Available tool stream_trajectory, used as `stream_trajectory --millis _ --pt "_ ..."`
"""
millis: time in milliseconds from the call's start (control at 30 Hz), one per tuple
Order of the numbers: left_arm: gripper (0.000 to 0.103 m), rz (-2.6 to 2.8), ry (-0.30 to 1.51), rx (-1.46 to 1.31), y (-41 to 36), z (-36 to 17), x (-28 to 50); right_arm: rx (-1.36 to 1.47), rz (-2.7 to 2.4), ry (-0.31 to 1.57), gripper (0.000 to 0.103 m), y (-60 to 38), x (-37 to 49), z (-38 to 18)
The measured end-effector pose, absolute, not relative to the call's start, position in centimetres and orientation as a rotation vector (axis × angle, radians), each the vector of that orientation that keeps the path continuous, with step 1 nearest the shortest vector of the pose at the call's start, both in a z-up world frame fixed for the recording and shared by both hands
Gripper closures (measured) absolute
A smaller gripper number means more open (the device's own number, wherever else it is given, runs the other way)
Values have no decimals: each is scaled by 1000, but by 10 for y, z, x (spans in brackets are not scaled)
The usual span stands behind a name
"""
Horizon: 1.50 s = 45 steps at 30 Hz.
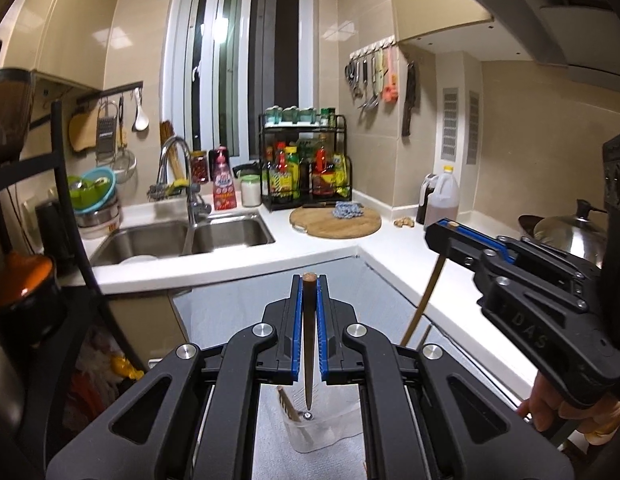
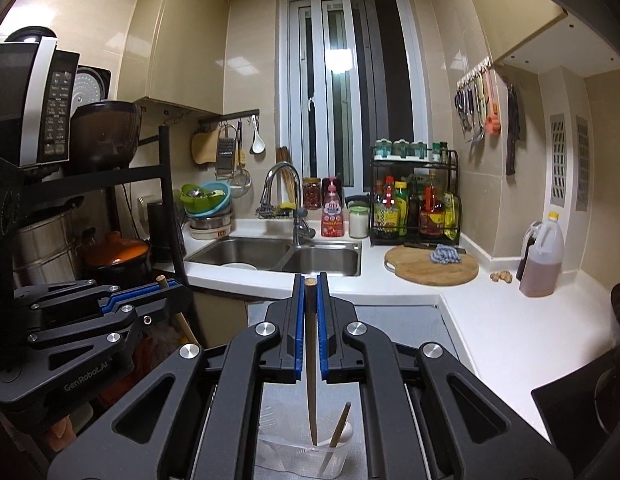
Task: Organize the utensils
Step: 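Lower the chopstick into the container and open the left gripper while the right releases its chopstick, then move both open tools back over the remaining chopsticks on the mat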
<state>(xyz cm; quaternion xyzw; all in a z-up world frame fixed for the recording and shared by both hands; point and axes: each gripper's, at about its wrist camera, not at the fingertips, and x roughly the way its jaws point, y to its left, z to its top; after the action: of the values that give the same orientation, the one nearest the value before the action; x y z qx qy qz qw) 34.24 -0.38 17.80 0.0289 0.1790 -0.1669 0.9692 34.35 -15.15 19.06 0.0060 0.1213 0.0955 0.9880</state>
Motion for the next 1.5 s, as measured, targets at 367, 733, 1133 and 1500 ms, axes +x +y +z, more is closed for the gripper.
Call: stream_trajectory --millis 367,733,1133,1500 --pt "13 -185 285 -4 12 178 326 4 145 278 46 -156 341 164" --pt "9 -178 312 14 12 167 276 16 131 301 27 -165 286 158" --pt "9 -139 371 8 14 113 183 47 101 359 21 -182 170 110" --pt "9 -197 439 -34 4 23 123 12 82 421 21 -176 105 21"
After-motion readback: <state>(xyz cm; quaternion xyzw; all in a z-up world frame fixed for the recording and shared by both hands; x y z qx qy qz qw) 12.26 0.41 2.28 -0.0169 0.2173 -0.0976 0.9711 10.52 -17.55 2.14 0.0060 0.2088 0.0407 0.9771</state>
